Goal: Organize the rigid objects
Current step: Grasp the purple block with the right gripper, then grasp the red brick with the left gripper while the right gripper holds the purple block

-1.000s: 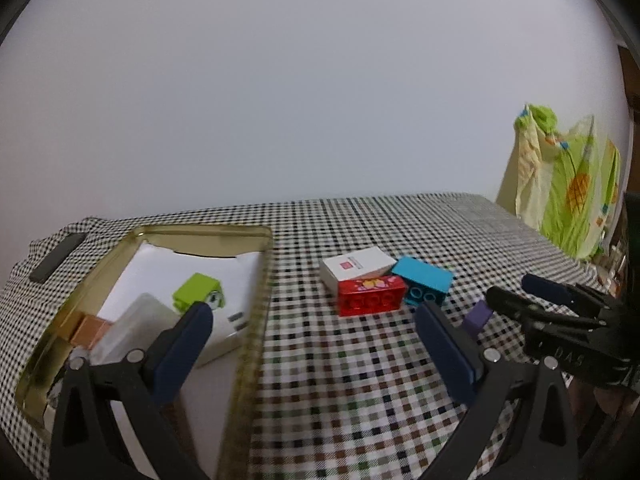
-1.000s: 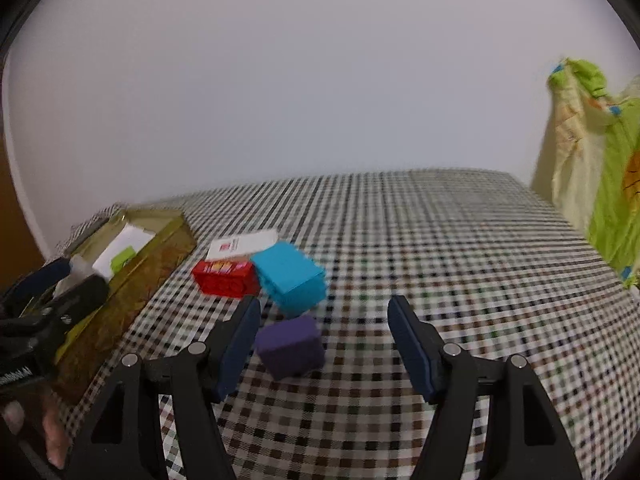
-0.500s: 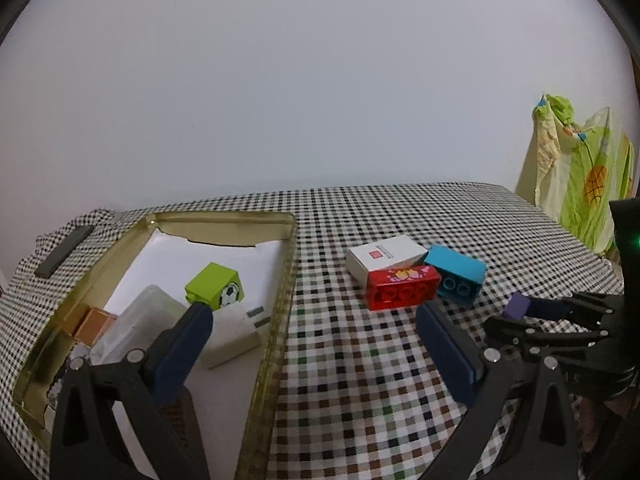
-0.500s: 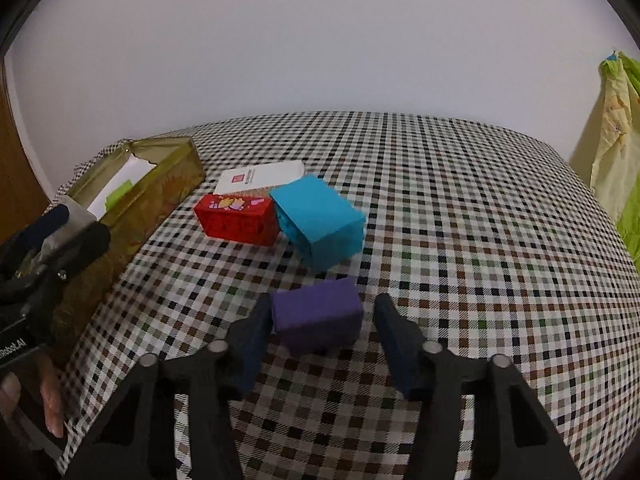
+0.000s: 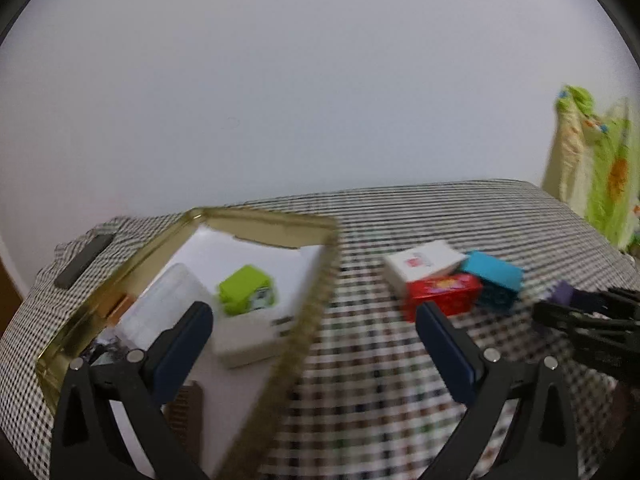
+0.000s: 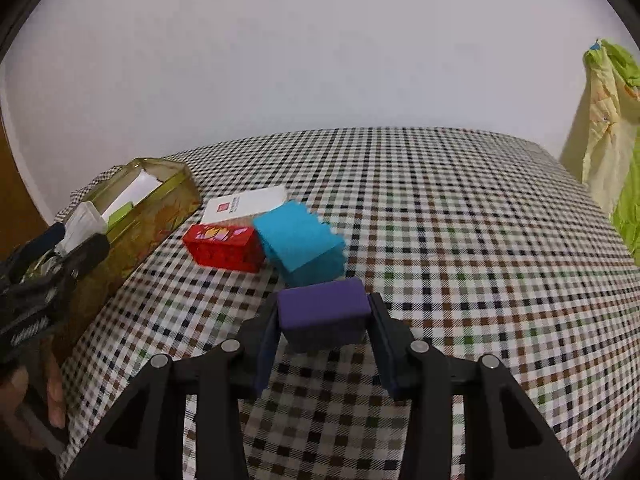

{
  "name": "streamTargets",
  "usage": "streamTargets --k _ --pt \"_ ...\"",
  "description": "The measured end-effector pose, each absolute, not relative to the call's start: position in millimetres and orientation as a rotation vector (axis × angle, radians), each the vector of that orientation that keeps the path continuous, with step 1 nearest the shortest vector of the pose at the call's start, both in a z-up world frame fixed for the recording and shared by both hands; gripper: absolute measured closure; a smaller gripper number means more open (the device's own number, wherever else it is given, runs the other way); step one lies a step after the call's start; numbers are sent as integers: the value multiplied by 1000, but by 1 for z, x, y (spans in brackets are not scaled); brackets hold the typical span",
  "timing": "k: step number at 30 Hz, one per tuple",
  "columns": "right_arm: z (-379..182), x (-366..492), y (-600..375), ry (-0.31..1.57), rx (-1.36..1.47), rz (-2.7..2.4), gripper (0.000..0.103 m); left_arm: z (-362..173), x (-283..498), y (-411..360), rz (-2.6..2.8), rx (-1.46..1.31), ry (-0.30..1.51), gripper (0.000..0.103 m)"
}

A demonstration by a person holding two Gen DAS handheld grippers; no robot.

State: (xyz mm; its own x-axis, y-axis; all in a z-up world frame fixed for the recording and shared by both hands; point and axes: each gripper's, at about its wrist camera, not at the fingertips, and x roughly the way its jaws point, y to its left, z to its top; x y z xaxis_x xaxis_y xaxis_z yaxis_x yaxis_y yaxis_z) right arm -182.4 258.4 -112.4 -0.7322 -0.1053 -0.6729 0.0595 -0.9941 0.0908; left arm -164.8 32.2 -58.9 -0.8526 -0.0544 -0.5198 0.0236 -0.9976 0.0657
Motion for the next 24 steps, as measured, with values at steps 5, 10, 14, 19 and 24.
streamTargets --k 5,10,14,19,24 --pt "-107 -182 260 -78 1102 -2887 59 -53 -173 61 -3057 923 -93 0" --pt "-106 -183 266 -95 1097 -2921 58 -65 -194 76 -3037 1055 -102 0" --pt "-106 -185 270 -125 1098 -2922 58 -77 -210 81 -3017 1142 -78 0" --pt "-105 -185 270 -125 1089 -2928 58 -79 -218 88 -3019 1162 -61 0" --pt "-107 -183 274 -150 1096 -2920 58 -87 -231 92 -2988 1244 -61 0"
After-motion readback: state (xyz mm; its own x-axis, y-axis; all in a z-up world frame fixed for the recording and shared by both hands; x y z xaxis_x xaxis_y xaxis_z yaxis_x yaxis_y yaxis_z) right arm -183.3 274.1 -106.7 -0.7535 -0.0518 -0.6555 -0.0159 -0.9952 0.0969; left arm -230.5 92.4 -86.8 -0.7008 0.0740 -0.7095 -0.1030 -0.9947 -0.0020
